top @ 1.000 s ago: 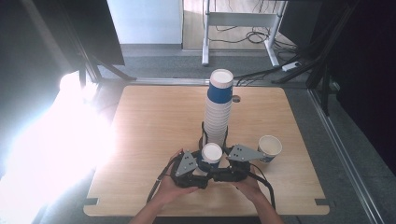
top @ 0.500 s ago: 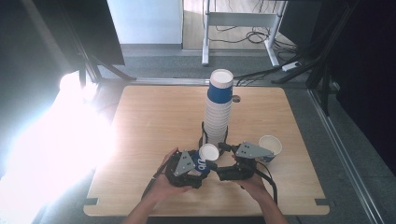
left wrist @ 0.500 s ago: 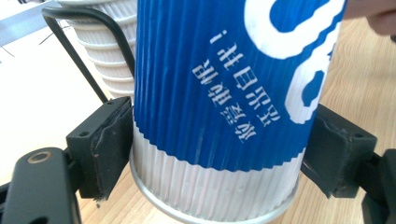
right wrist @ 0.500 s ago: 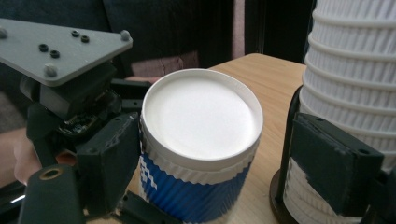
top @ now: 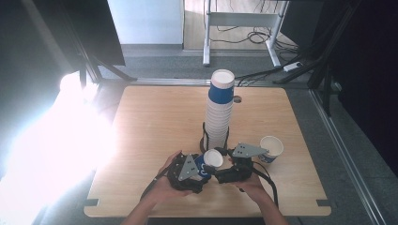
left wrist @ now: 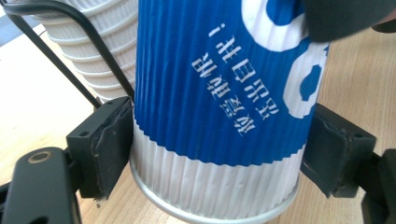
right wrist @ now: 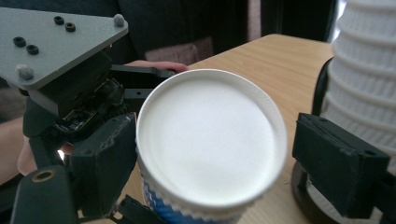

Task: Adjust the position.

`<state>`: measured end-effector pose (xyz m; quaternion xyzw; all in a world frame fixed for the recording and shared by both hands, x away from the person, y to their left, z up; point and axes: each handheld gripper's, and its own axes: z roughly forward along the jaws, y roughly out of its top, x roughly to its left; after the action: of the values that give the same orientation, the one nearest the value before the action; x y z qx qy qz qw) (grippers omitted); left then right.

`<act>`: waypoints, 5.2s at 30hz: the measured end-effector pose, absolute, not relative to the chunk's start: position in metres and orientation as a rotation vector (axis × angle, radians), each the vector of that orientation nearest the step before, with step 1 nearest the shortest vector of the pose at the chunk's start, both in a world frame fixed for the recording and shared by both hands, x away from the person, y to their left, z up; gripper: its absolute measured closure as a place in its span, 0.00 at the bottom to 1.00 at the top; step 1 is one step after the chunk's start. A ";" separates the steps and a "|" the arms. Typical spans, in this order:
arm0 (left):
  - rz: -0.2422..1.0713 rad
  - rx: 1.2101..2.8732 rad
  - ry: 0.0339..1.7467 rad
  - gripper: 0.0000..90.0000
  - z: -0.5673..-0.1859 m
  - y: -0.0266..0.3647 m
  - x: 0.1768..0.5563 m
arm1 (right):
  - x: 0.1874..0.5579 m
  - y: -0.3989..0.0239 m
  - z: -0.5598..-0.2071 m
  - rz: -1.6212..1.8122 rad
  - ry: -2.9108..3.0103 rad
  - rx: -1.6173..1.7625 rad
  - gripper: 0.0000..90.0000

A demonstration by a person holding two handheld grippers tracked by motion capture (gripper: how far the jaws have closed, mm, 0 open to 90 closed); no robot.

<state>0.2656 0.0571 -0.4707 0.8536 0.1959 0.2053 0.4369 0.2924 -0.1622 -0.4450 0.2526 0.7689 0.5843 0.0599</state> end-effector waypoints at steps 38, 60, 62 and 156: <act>0.354 1.933 0.557 0.13 -0.481 0.062 0.272 | 0.285 -0.165 -0.445 1.931 2.256 0.716 0.31; 0.451 2.072 0.522 0.16 -0.468 0.071 0.277 | 0.287 -0.176 -0.436 1.892 2.248 0.733 0.21; 0.471 2.097 0.508 0.16 -0.463 0.073 0.278 | 0.287 -0.178 -0.433 1.887 2.243 0.730 0.20; 0.233 1.850 0.414 0.05 -0.463 0.076 0.286 | 0.295 -0.189 -0.442 1.975 2.353 0.724 0.31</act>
<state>0.2865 0.0762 -0.4631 0.7907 0.1767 0.0995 0.5776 0.2948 -0.1890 -0.4422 0.2293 0.7455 0.6258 -0.0076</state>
